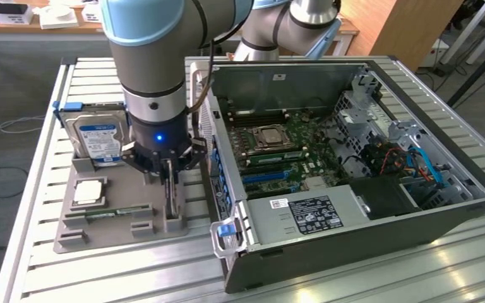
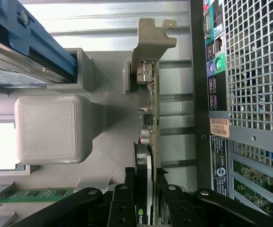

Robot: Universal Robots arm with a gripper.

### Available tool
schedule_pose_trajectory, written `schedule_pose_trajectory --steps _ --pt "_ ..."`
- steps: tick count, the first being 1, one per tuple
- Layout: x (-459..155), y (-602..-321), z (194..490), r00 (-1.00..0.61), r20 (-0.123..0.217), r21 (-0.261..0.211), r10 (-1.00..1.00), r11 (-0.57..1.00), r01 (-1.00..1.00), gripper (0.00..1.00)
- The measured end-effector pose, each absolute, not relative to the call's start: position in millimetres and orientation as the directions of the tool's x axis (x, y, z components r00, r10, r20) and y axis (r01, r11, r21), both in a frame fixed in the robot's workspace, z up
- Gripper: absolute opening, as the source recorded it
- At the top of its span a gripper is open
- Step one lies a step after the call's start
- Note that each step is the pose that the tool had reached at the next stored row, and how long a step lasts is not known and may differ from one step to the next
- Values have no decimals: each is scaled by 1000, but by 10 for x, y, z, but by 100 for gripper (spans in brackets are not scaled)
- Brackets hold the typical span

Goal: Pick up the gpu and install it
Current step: 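Pick up the gpu and move the gpu toward the slot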

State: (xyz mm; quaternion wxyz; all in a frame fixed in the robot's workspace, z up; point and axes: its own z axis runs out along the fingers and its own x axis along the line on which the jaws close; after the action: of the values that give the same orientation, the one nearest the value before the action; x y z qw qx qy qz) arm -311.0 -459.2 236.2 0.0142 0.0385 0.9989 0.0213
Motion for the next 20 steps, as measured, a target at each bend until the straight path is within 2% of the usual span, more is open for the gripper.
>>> schedule_pose_trajectory --steps 12,20 --pt "-3110 -4592 2794 -997 -27 44 77 996 76 27" --pt "-3110 -4592 3295 -997 -27 44 78 996 76 27"
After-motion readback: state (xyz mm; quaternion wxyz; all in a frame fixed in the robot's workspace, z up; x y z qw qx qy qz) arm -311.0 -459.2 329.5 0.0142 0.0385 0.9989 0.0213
